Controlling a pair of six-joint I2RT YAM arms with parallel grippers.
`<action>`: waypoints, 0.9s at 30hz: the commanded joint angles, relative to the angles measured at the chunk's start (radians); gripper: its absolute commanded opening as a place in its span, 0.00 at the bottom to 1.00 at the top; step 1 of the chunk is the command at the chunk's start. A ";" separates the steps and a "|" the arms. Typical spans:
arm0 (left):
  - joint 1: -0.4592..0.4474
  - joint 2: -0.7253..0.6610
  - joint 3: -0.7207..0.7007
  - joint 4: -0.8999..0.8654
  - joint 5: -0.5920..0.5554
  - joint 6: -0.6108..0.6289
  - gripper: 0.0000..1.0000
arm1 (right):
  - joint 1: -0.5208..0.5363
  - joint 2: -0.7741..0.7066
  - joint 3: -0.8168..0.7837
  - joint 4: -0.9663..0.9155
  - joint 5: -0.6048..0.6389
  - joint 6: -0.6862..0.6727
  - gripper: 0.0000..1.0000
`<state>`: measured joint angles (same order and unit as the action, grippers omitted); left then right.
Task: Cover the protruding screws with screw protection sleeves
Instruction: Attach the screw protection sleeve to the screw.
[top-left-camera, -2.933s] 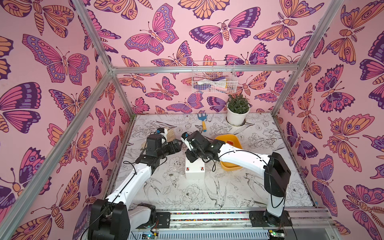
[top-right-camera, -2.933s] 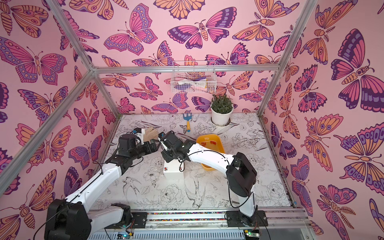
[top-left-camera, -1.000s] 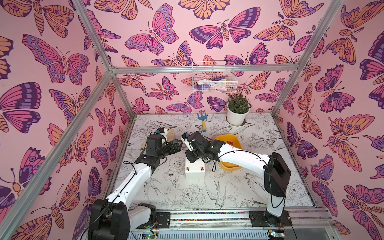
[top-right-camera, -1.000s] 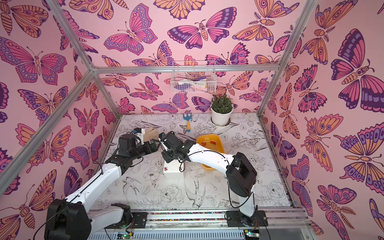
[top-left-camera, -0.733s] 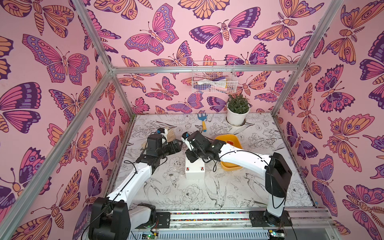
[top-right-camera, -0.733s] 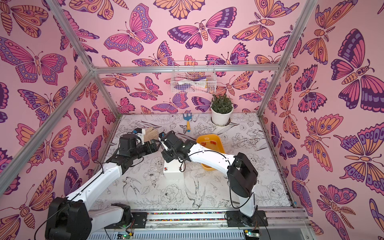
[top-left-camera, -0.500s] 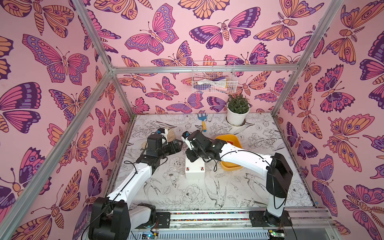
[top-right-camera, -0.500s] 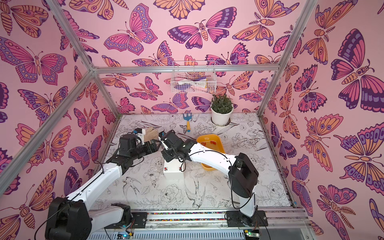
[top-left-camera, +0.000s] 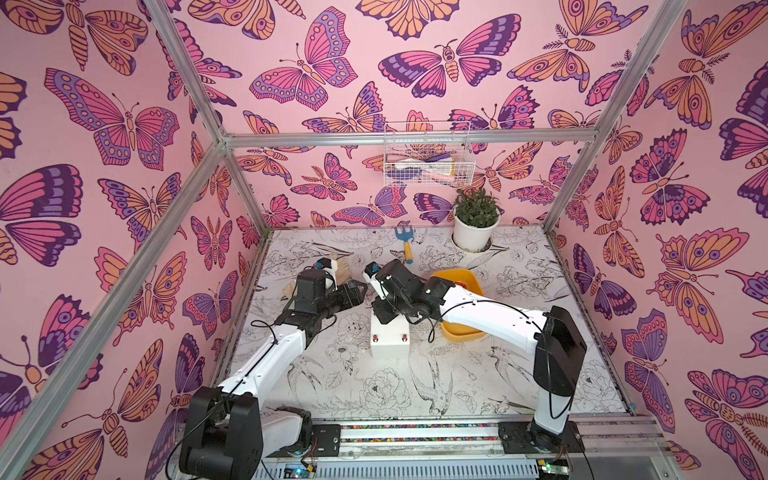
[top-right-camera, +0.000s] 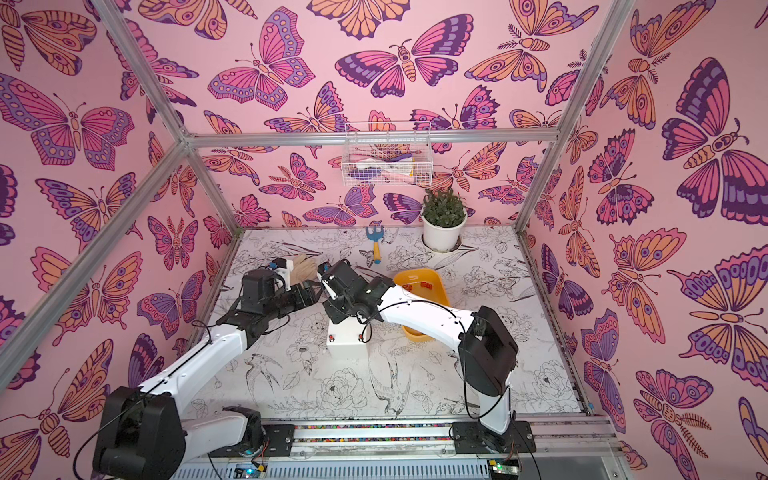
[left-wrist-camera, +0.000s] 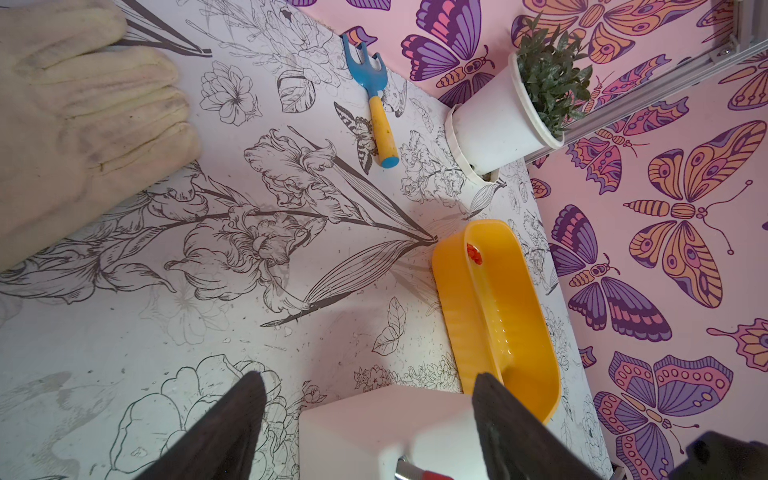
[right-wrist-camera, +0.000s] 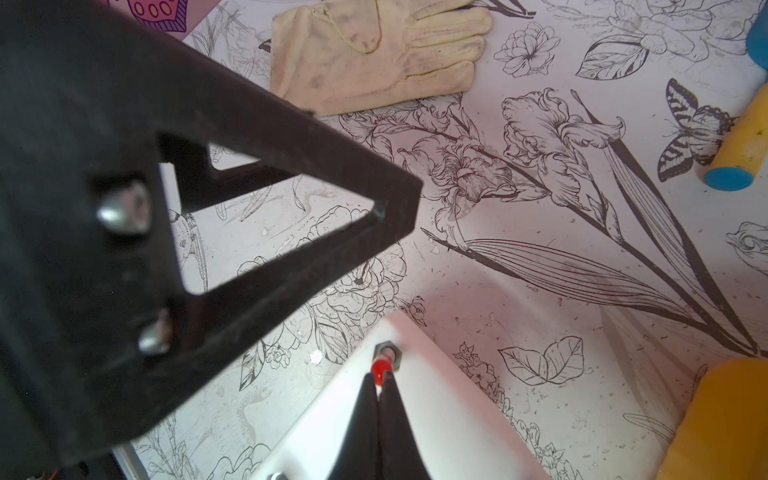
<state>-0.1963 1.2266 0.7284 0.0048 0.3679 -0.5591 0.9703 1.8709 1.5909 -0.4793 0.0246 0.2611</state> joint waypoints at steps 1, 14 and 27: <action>0.008 0.006 -0.014 0.017 0.014 -0.001 0.81 | -0.002 -0.022 0.030 -0.016 -0.012 -0.002 0.05; 0.007 0.015 -0.009 0.018 0.010 0.006 0.81 | -0.014 0.003 0.045 -0.014 -0.031 -0.004 0.02; 0.008 0.023 -0.004 0.017 0.009 0.008 0.81 | -0.025 0.023 0.052 -0.019 -0.051 -0.003 0.00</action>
<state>-0.1963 1.2438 0.7284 0.0071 0.3679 -0.5587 0.9504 1.8721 1.6112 -0.4816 -0.0101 0.2611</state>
